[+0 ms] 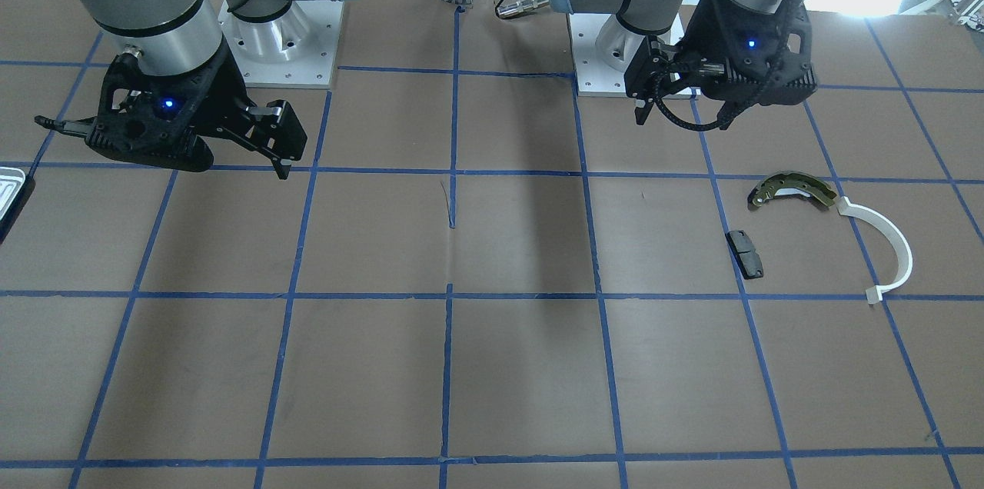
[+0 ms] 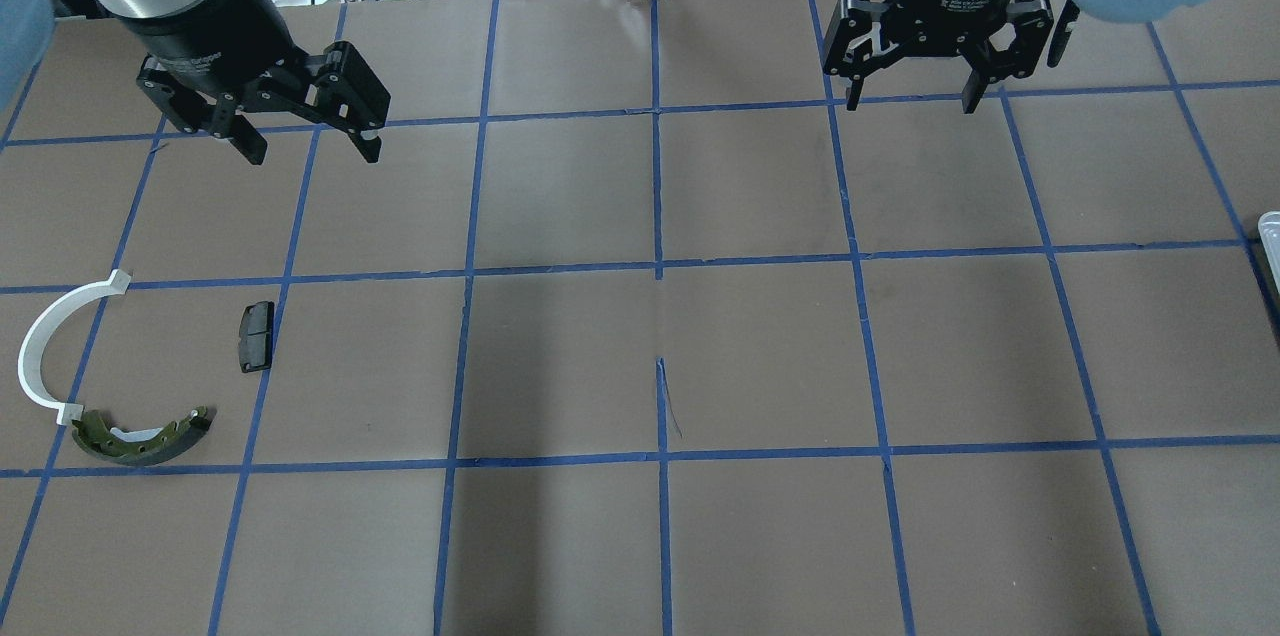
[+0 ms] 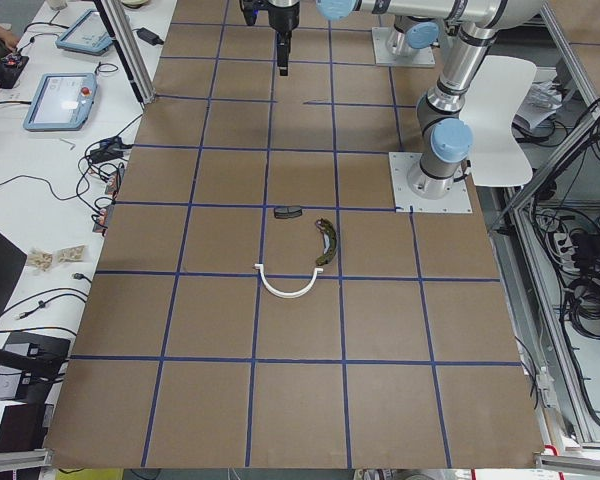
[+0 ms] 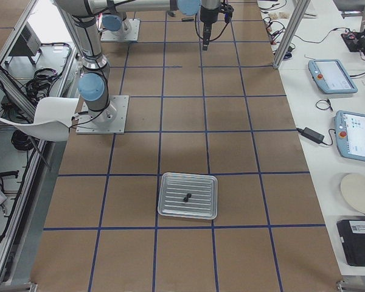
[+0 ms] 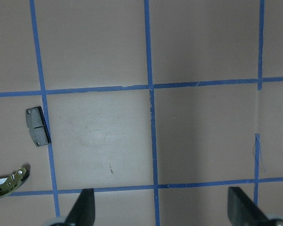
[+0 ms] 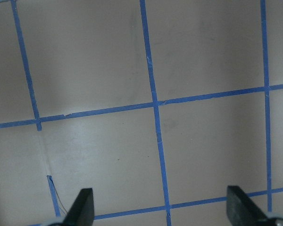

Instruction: Place bearing gear from tray to pile

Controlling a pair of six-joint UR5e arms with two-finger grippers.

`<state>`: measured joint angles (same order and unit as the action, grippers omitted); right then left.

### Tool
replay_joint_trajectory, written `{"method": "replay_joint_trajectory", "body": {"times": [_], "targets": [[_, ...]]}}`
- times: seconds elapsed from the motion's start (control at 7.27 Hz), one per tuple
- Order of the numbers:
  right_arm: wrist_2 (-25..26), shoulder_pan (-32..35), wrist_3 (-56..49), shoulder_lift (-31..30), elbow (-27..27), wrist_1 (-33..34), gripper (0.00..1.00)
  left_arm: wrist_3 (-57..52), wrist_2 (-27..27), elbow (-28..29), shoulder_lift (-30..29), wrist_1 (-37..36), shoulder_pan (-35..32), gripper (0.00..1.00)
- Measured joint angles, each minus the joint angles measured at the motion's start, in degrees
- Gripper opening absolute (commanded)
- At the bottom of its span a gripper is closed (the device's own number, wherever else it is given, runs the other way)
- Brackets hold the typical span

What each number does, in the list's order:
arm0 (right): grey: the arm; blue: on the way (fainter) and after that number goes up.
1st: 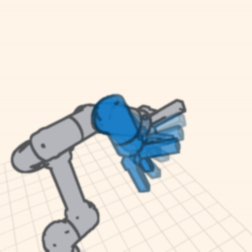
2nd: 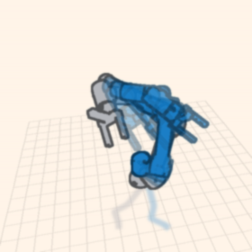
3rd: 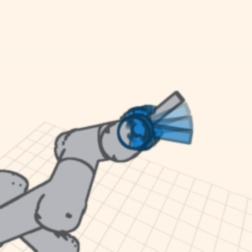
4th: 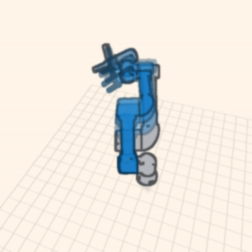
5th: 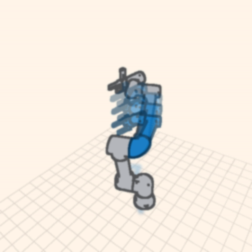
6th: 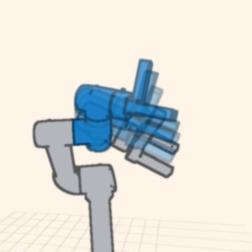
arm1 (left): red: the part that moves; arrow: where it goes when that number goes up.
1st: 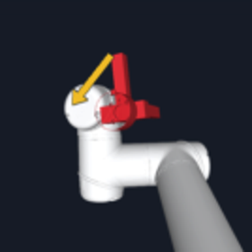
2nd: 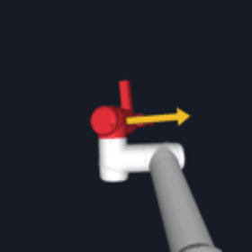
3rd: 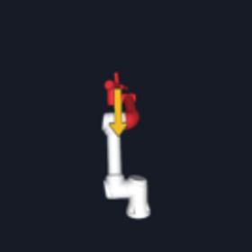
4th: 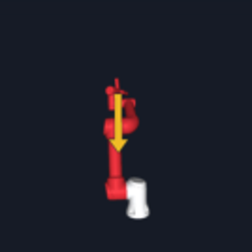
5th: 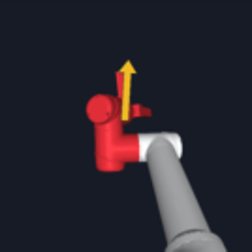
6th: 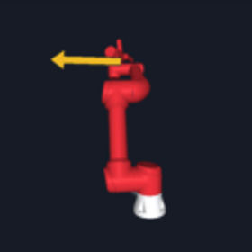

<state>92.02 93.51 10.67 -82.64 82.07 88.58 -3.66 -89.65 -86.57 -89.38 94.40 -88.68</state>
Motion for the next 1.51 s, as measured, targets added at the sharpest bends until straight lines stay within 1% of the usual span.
{"method": "replay_joint_trajectory", "body": {"times": [1.24, 1.38, 1.51], "targets": [[0.6, -0.2, 0.3, -0.2, -0.1, -0.4, 1.0, 0.0, 0.0, 0.0, 0.1, 0.0, 0.0, 1.0], [1.0, -0.9, -1.3, -0.2, 0.2, -0.7, 1.0, 0.0, 0.0, 0.0, 0.1, 0.0, 0.0, 1.0], [1.7, -3.2, -5.4, -0.6, 0.2, -1.3, 1.0, 0.0, 0.0, 0.0, 0.1, 0.0, 0.0, 1.0]]}}
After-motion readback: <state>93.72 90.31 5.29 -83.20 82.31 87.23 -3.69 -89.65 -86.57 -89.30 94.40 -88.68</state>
